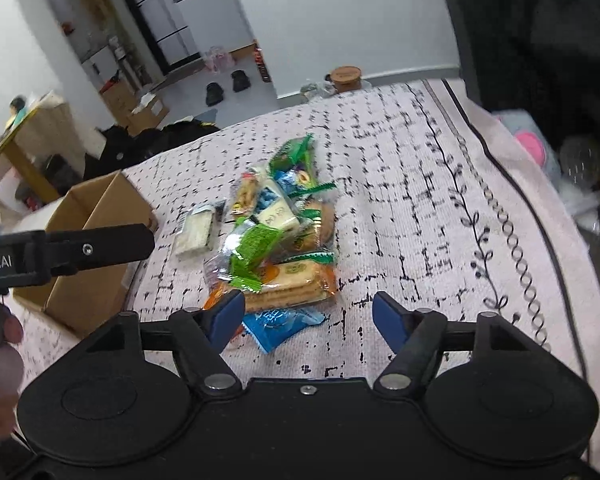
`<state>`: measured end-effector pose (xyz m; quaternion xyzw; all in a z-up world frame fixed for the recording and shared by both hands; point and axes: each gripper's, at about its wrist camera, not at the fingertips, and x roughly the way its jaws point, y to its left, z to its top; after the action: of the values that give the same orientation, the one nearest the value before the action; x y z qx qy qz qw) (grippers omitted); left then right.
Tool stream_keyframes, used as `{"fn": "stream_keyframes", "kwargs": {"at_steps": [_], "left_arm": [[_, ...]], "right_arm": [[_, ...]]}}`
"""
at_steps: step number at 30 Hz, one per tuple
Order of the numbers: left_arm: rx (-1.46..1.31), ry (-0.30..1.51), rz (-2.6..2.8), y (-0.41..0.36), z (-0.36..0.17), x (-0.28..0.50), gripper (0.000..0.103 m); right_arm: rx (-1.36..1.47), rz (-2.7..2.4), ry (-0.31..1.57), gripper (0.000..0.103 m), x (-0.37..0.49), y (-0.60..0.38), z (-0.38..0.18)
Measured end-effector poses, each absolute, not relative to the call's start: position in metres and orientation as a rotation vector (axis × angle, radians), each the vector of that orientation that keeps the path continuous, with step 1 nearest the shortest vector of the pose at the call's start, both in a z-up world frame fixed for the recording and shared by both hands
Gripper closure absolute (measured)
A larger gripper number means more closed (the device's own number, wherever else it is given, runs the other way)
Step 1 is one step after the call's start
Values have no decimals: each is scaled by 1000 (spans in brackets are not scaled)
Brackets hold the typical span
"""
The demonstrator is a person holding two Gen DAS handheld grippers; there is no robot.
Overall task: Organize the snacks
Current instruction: 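Reach the left tool to a green packet while the right tool reaches the bread roll, then close the left tool on the green packet while the right tool grips the bread roll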
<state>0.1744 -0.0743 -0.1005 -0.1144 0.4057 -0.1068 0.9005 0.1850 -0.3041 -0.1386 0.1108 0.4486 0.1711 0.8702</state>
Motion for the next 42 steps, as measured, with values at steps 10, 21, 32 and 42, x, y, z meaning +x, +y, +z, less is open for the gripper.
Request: {"fn": "stream_keyframes", "kwargs": {"at_steps": [10, 21, 32, 42], "left_arm": [[-239, 846, -262, -95, -122, 195, 30], [-257, 852, -251, -113, -143, 210, 42], [-255, 889, -212, -116, -161, 216, 64], [-289, 882, -190, -102, -160, 212, 73]], "right_arm": [[469, 290, 975, 48, 204, -326, -159], [619, 253, 1020, 57, 213, -332, -174], [900, 205, 1090, 66, 213, -336, -198], [1044, 190, 1090, 48, 211, -331, -220]]}}
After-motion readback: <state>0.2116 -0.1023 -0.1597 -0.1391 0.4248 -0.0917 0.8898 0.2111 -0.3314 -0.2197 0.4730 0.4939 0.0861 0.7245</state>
